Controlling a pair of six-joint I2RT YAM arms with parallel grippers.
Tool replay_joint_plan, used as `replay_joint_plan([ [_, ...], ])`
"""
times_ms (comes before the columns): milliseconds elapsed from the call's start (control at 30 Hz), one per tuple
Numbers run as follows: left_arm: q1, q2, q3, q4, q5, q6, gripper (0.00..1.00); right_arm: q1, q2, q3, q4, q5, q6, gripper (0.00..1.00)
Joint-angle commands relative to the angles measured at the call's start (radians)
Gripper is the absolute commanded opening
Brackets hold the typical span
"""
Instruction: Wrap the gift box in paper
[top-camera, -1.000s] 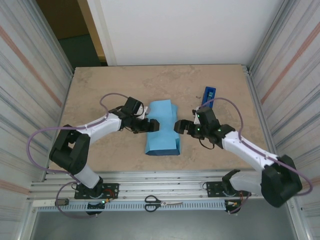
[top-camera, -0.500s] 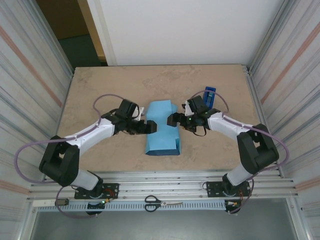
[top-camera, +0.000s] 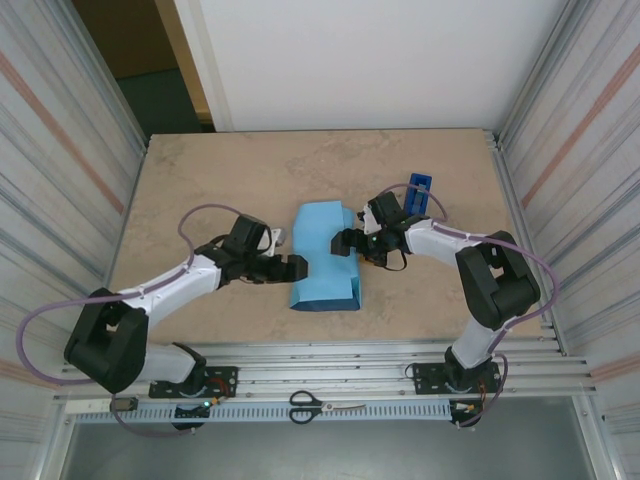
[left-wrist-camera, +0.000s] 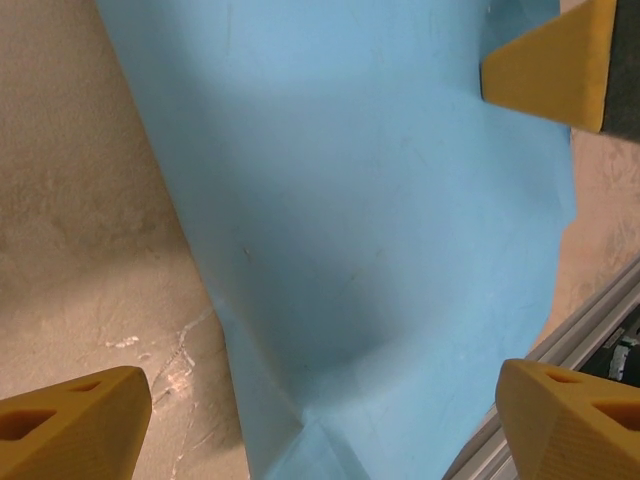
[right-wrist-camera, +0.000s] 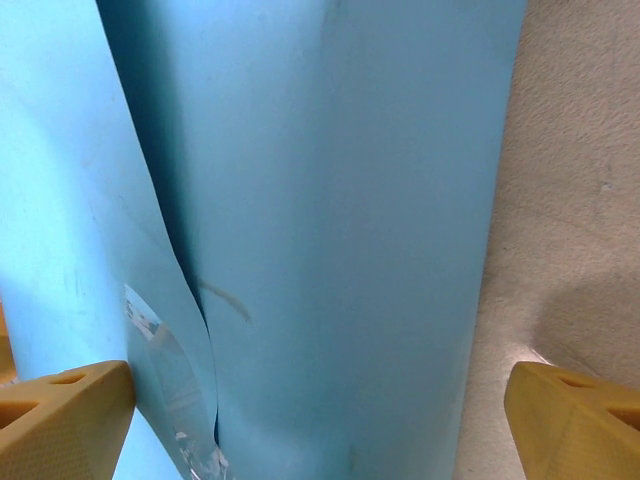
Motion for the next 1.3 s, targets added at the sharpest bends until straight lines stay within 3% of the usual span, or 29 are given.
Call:
replay_joint_plan([
  [0, -0.039, -0.027, -0.017, 0.015, -0.041, 0.013, 0.89, -0.003, 0.026, -0.035, -0.064, 0.072, -0.014, 0.93],
  [200, -0.106, -0.001, -0.010, 0.000, -0.140, 0.014, 0.87, -0.003, 0.039, -0.038, -0.071, 0.082, -0.014, 0.92],
  [667, -0.211, 0.114, 0.027, -0.033, -0.305, -0.021, 0.71, -0.003, 0.036, -0.055, -0.073, 0.103, -0.014, 0.92],
  [1267, -0.233, 0.135, 0.034, -0.027, -0.401, -0.135, 0.48, -0.003, 0.042, -0.054, -0.083, 0.114, -0.017, 0.92],
])
